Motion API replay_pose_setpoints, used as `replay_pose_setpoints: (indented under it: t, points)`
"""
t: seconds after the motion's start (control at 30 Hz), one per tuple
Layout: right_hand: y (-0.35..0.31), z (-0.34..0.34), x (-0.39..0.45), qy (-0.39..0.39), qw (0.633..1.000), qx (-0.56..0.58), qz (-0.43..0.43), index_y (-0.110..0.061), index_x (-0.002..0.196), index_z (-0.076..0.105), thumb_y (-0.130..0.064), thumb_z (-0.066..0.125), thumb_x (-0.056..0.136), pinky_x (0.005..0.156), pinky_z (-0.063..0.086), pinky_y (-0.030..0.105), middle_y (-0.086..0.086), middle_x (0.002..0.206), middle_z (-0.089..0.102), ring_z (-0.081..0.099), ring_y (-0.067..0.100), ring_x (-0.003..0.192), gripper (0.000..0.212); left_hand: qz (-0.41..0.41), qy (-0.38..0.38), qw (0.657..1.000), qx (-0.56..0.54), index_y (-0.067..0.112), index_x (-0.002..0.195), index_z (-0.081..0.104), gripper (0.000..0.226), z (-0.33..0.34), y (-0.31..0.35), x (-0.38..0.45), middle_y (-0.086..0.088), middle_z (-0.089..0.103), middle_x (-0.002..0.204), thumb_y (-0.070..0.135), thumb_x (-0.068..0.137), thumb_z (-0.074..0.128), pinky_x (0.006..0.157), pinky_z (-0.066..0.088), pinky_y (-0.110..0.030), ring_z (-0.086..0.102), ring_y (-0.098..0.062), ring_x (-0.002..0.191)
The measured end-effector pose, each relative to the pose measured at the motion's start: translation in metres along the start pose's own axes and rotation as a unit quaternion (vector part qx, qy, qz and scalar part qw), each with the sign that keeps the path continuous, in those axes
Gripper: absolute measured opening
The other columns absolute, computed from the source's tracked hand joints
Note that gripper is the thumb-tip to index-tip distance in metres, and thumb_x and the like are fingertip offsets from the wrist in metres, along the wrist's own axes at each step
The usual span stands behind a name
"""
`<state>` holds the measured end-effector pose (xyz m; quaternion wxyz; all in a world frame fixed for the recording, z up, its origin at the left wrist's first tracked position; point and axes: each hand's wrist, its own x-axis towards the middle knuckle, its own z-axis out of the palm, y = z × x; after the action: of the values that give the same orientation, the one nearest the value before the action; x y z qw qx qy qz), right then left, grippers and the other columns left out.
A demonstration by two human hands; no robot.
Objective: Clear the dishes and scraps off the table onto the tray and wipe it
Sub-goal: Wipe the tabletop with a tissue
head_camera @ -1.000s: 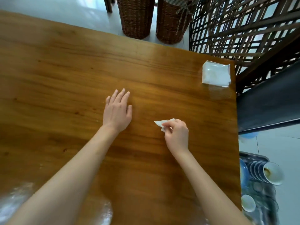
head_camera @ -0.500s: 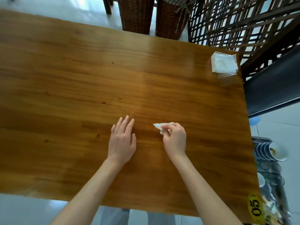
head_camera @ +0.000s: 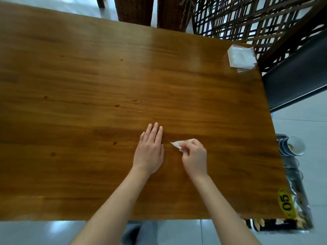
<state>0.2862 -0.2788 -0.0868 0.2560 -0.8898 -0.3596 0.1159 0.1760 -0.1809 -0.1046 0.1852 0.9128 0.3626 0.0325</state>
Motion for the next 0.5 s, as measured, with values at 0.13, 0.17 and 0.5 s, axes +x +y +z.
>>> replay_pose_setpoints:
  t: [0.13, 0.17, 0.5]
  points:
    - [0.0, -0.001, 0.031, 0.042, 0.997, -0.007, 0.057, -0.005, 0.098, 0.072, -0.004, 0.056, 0.089, 0.069, 0.042, 0.017, 0.008, 0.091, 0.065, 0.059, 0.019, 0.086, 0.018, 0.001, 0.008, 1.0, 0.001, 0.013, 0.147, 0.021, 0.054, 0.001, -0.001, 0.001, -0.006, 0.021, 0.155, 0.028, 0.097, 0.034, 0.112, 0.008, -0.032, 0.011, -0.023, 0.144]
    - [-0.002, 0.001, 0.035, 0.058, 0.996, -0.001, 0.071, -0.005, 0.099, 0.072, -0.005, 0.056, 0.089, 0.069, 0.042, 0.018, 0.009, 0.091, 0.065, 0.059, 0.019, 0.086, 0.019, 0.0, 0.008, 1.0, 0.001, 0.013, 0.147, 0.021, 0.055, 0.001, -0.002, 0.0, -0.006, 0.021, 0.155, 0.028, 0.097, 0.035, 0.112, 0.008, -0.032, 0.011, -0.022, 0.144]
    - [-0.014, 0.005, 0.015, 0.021, 0.998, 0.042, 0.04, -0.007, 0.095, 0.073, -0.003, 0.061, 0.086, 0.064, 0.042, 0.01, 0.005, 0.09, 0.065, 0.058, 0.011, 0.081, 0.016, -0.012, 0.043, 0.998, -0.044, 0.014, 0.146, 0.025, 0.051, -0.02, -0.011, -0.012, -0.005, 0.021, 0.155, 0.017, 0.097, 0.039, 0.112, 0.004, -0.03, 0.01, -0.019, 0.144]
